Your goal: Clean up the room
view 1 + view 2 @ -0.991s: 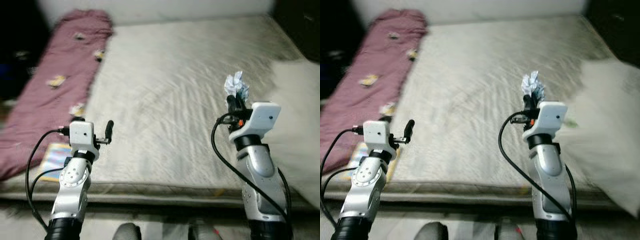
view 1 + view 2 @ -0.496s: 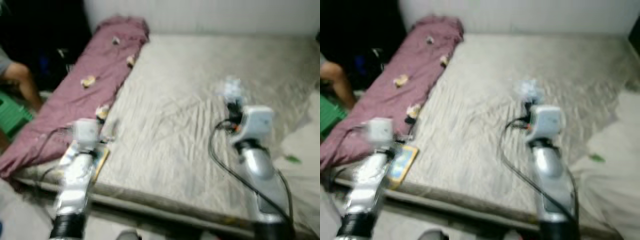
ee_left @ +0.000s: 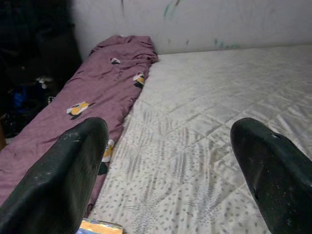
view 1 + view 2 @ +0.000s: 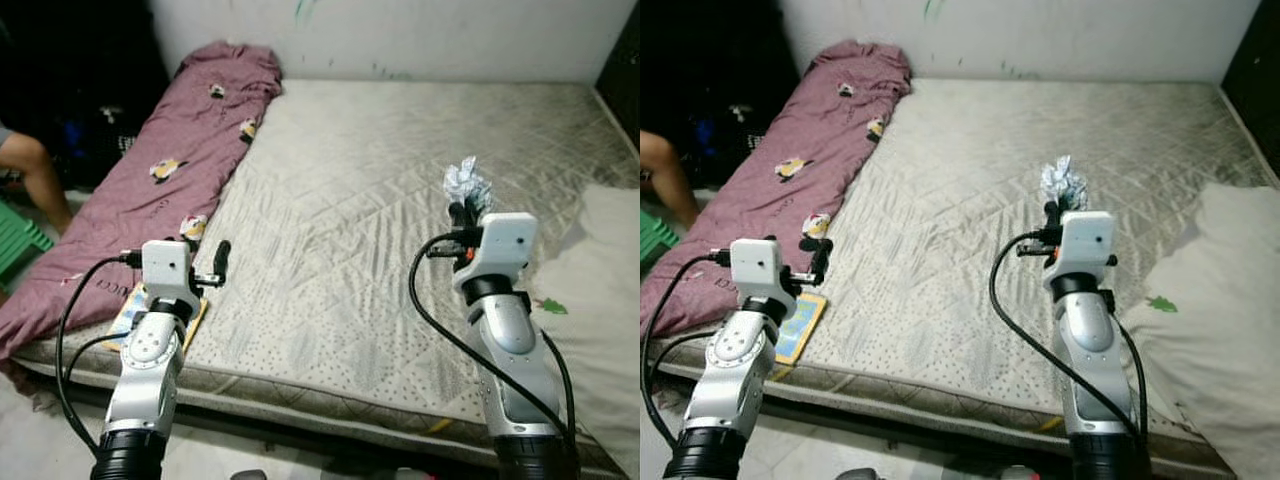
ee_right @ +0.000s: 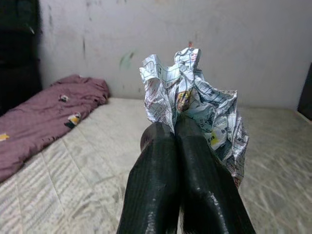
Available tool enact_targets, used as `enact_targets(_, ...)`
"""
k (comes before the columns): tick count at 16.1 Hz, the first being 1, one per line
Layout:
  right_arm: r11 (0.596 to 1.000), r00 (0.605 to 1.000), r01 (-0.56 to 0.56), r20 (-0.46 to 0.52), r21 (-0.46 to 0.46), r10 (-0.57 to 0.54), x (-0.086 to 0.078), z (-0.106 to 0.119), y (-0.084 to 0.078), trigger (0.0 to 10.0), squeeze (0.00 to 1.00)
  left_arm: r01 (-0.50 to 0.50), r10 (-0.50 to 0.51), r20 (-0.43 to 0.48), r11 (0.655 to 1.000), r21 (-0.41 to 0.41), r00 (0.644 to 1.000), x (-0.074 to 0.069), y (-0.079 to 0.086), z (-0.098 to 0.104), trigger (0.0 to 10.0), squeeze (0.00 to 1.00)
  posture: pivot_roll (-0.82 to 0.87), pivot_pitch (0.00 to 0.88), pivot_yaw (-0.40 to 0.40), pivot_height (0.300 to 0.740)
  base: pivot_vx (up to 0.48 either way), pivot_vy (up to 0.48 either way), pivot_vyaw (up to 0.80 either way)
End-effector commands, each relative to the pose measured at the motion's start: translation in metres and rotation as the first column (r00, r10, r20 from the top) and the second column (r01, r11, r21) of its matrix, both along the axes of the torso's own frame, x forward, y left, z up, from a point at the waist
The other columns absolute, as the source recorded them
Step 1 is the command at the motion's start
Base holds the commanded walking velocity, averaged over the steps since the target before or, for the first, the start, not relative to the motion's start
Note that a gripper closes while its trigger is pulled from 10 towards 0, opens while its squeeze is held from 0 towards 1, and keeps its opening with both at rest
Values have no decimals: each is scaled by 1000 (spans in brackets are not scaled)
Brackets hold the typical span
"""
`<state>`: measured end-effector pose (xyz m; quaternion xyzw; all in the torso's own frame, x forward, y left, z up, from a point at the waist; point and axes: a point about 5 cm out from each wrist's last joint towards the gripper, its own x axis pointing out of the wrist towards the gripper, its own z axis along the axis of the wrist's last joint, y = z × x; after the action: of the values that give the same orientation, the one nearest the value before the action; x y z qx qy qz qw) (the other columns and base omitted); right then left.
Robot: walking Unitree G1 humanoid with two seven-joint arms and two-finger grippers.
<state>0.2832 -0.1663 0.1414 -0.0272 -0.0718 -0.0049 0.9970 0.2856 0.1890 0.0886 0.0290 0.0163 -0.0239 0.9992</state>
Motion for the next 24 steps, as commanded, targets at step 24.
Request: enact_targets(24,997,996,-76,-47,-6,75,7,-7,12,10000,0,51,-50,9,997,-63,999,0,-4,1,10000,0,-69,0,68,740,0,320,-124)
